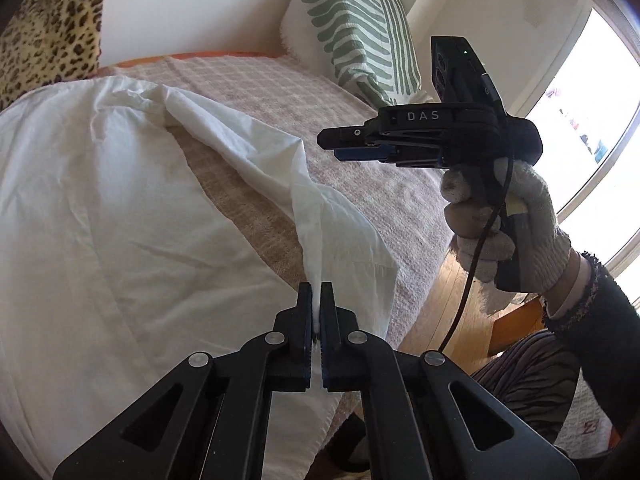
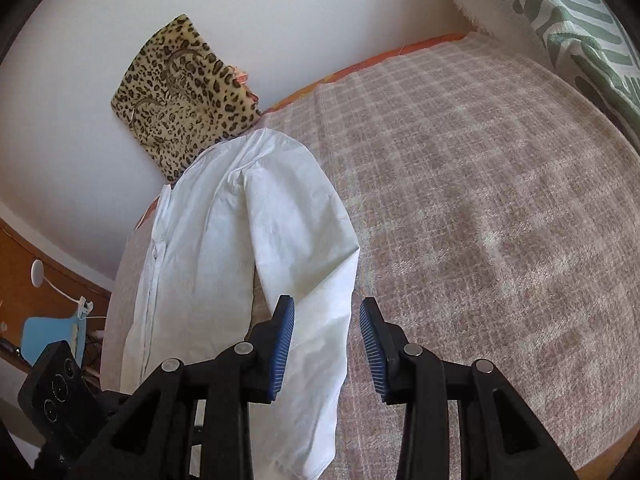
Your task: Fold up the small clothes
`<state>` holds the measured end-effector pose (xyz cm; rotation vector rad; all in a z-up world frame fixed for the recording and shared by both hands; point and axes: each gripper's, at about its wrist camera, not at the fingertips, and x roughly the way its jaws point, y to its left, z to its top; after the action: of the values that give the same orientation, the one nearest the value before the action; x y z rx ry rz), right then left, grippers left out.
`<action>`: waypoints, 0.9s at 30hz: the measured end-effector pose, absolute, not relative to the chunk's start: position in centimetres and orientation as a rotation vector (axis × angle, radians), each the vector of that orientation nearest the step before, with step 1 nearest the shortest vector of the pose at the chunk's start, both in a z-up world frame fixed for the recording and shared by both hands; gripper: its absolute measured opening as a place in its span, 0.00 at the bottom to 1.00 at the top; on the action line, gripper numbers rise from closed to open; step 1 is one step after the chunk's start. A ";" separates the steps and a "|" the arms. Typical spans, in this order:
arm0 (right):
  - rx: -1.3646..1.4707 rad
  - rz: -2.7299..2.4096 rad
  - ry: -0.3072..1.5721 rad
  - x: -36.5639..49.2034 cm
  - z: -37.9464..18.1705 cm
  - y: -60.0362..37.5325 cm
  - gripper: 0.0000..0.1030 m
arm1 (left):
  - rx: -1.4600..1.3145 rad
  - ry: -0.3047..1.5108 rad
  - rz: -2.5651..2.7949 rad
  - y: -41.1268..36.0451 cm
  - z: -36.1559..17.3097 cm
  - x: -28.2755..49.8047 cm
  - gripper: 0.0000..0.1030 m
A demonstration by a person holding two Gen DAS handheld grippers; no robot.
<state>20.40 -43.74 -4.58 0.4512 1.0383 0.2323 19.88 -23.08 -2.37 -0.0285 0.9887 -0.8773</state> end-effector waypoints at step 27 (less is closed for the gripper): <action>0.572 0.151 1.031 28.8 -6.3 -47.8 0.45 | 0.000 1.010 -0.916 -26.6 -5.5 21.9 0.01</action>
<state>28.82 -47.76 -6.29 0.5721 1.0315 0.1514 21.89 -26.58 -5.46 0.0004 1.0105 -0.9162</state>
